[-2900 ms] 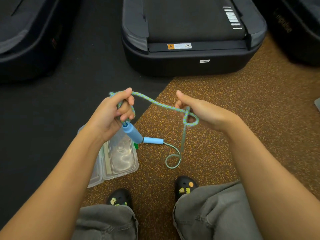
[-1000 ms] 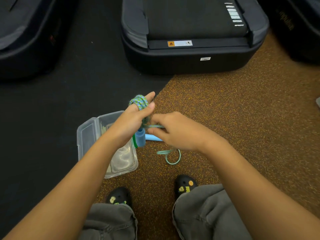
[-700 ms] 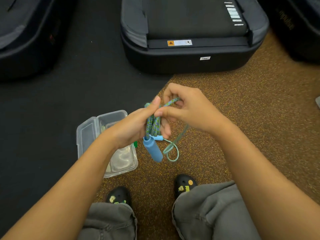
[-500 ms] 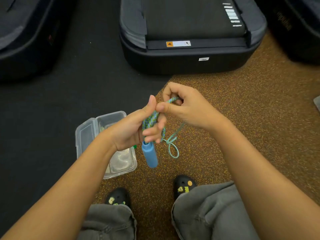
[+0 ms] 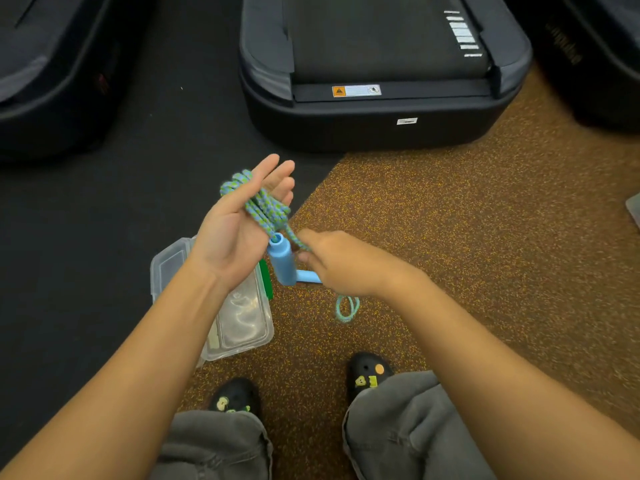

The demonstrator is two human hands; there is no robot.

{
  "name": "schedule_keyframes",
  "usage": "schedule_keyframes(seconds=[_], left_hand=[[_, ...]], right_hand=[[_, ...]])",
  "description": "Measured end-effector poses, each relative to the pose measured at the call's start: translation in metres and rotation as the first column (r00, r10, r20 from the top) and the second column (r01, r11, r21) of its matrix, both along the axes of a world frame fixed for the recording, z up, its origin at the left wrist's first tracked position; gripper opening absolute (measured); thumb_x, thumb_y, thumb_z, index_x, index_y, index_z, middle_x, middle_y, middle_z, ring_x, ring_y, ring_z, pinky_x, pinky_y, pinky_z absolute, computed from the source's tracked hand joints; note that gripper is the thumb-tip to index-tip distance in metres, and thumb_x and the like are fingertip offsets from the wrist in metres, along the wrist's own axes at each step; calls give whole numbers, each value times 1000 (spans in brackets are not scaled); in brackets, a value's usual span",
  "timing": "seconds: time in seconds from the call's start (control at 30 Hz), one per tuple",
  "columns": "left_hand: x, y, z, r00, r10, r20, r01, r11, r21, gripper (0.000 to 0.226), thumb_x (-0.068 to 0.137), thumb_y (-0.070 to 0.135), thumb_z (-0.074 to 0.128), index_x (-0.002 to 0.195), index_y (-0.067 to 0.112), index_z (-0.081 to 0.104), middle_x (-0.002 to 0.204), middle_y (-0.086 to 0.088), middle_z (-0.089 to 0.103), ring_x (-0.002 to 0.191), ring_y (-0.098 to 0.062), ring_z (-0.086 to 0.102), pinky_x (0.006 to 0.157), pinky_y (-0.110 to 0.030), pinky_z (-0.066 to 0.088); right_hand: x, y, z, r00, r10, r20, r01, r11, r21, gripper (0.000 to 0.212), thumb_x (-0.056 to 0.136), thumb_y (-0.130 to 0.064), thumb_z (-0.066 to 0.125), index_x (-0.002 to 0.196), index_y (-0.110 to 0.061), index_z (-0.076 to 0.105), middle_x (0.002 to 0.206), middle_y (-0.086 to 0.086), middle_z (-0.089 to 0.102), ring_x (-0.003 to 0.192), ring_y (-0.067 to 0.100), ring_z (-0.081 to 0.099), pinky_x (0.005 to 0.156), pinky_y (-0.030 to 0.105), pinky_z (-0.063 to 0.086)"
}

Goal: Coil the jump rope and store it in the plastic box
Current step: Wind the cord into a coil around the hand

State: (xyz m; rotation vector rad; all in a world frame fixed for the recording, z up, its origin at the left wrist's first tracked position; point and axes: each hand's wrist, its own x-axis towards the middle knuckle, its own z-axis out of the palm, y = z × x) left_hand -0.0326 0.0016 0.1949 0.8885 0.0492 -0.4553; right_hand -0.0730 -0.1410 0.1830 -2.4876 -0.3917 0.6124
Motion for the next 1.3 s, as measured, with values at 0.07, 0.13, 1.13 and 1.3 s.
schedule_keyframes(seconds=[0.07,0.13,1.13,1.3], left_hand=[[1,0,-6,999,17,46,-24,988,150,36,96,13,35,131,11,45,111,2,67,96,-5,66,91,-21,48],[0,-1,-11,997,23,75,-42,966,254,37,97,12,35,133,11,40,117,0,62,102,-7,63,94,-23,46],[-9,4,3,924,-381,-17,381,924,17,28,84,30,46,63,16,56,37,11,35,36,-6,36,53,-21,46],[-3,7,-1,957,-274,-91,253,948,-191,28,85,32,39,74,13,56,45,7,41,46,-8,41,62,-22,47]], right_hand=[[-2,5,2,1000,19,12,-19,1000,-9,10,98,-20,37,97,-12,42,106,20,58,91,31,54,71,35,38],[-2,7,3,999,23,29,-23,1000,-15,10,98,-21,37,92,-14,40,103,19,58,90,32,54,73,38,41],[17,-18,9,962,-237,135,180,923,339,12,95,-23,48,86,-22,56,62,-14,45,59,-5,44,58,10,34],[12,-7,5,988,-155,0,150,959,240,16,99,-24,35,88,-19,45,66,-9,47,74,17,50,65,28,35]])
